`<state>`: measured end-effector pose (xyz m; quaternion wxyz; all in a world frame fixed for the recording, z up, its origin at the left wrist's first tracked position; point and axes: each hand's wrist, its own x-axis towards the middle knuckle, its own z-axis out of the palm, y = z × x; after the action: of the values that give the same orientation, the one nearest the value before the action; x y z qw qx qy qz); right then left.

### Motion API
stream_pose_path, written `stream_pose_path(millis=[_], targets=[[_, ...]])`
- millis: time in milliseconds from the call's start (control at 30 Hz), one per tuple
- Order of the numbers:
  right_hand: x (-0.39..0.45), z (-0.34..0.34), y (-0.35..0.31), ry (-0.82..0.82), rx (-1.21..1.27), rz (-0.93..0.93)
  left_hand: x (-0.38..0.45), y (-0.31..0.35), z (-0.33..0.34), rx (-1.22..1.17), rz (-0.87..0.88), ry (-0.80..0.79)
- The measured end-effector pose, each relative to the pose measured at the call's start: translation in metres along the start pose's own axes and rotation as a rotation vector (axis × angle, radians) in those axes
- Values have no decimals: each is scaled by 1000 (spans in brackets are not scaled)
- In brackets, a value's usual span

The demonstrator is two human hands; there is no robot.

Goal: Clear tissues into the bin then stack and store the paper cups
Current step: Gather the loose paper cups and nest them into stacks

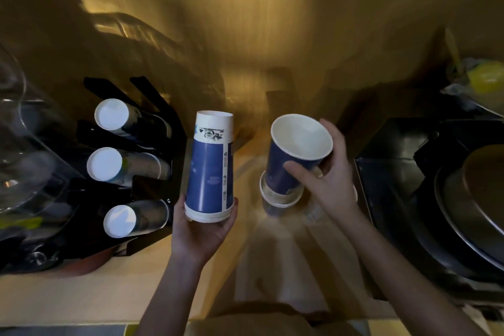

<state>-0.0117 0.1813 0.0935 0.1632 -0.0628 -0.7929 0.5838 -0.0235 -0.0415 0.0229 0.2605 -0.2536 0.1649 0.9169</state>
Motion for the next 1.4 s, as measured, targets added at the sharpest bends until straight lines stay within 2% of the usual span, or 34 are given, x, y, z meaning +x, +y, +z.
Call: stream_pose_path(millis=[200,533,633,733,833,900,933,1000,1067,1133,1200,1300,1400], targets=[[-11,19,39,-55,-198,80,-3,-9,2,-65,-10,-7],[-22,19,61,-219,-861,8,-7,-13,2,-39,-7,-14],[-22,18,61,-277,-919,8,-9,-15,2,-18,-25,-27],[-16,11,49,-337,-861,62,-12,-15,7,40,-8,-26],[-9,5,22,-221,-772,59,-12,-13,13,138,101,32],[-10,6,3,-69,-694,-127,-14,-12,15,221,193,47],[-11,7,-5,-49,-698,-259,-15,-12,16,299,239,37],[-12,12,-12,-136,-770,-513,-20,-12,22,487,308,-8],[-13,18,-17,-301,-900,-644,-25,-15,28,674,369,-35],[-14,23,-20,-375,-1010,-648,-27,-18,34,810,473,-14],[-15,25,-21,-408,-1059,-559,-29,-21,40,943,586,-29],[-15,18,-16,-447,-902,-398,-35,-25,49,1055,684,-96],[-15,10,-13,-406,-852,-407,-37,-29,56,1108,694,-126]])
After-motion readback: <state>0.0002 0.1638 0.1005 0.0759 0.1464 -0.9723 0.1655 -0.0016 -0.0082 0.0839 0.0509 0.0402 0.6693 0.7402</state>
